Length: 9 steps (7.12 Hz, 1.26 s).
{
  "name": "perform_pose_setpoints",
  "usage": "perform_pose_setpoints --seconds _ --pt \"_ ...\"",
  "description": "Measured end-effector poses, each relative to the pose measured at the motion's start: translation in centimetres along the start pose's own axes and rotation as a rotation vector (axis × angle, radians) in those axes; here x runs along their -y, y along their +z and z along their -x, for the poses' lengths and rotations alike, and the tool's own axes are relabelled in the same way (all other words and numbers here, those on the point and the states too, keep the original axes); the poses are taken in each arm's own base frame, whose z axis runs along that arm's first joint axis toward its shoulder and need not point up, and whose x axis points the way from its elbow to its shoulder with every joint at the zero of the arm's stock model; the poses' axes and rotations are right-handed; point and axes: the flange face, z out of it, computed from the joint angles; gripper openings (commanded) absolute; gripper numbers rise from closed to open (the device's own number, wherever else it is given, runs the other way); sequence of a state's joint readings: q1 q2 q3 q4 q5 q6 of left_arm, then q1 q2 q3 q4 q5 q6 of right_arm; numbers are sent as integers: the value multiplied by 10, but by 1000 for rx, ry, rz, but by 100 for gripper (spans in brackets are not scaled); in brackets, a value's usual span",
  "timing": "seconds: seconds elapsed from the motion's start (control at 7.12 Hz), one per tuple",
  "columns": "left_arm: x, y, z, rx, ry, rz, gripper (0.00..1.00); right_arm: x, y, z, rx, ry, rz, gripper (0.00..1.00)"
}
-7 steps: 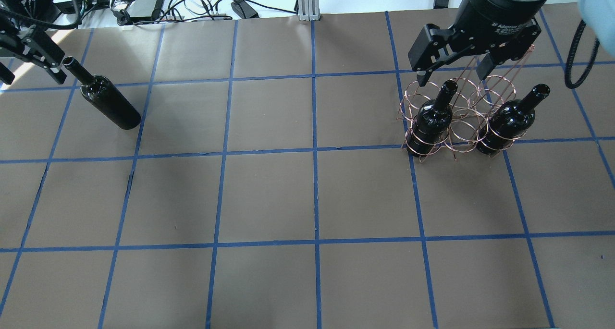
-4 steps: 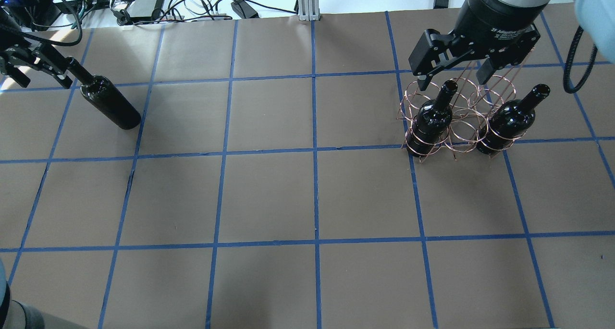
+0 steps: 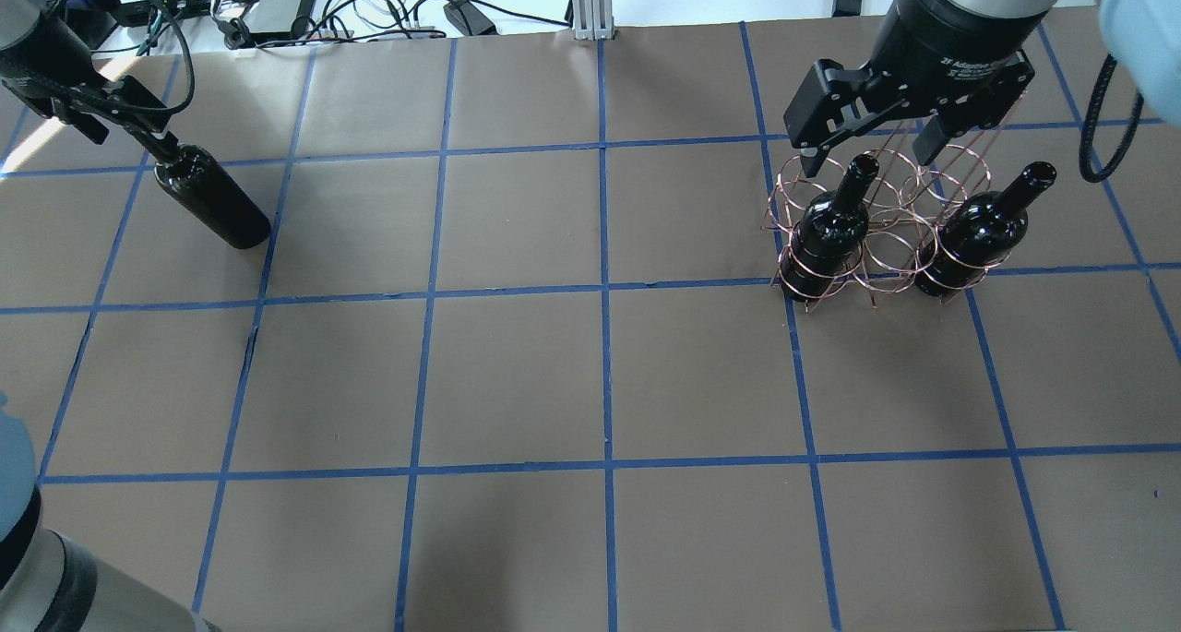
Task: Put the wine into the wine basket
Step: 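Close the left gripper on the bottle neck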
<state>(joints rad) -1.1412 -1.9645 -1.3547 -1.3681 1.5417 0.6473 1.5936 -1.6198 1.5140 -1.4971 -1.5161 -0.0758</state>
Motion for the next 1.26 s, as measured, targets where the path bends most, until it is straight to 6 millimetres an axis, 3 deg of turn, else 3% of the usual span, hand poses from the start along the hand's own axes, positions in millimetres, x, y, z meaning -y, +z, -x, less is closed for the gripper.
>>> perform_pose_setpoints --seconds 0.56,0.84,1.26 --pt "17 14 -3 23 -47 -50 100 1 1 0 -1 0 1 100" --pt "26 19 -16 24 -70 -48 79 2 1 -2 -1 -1 -1 100" --pt "25 18 -15 38 -54 -39 82 3 1 -3 -1 -2 -6 100"
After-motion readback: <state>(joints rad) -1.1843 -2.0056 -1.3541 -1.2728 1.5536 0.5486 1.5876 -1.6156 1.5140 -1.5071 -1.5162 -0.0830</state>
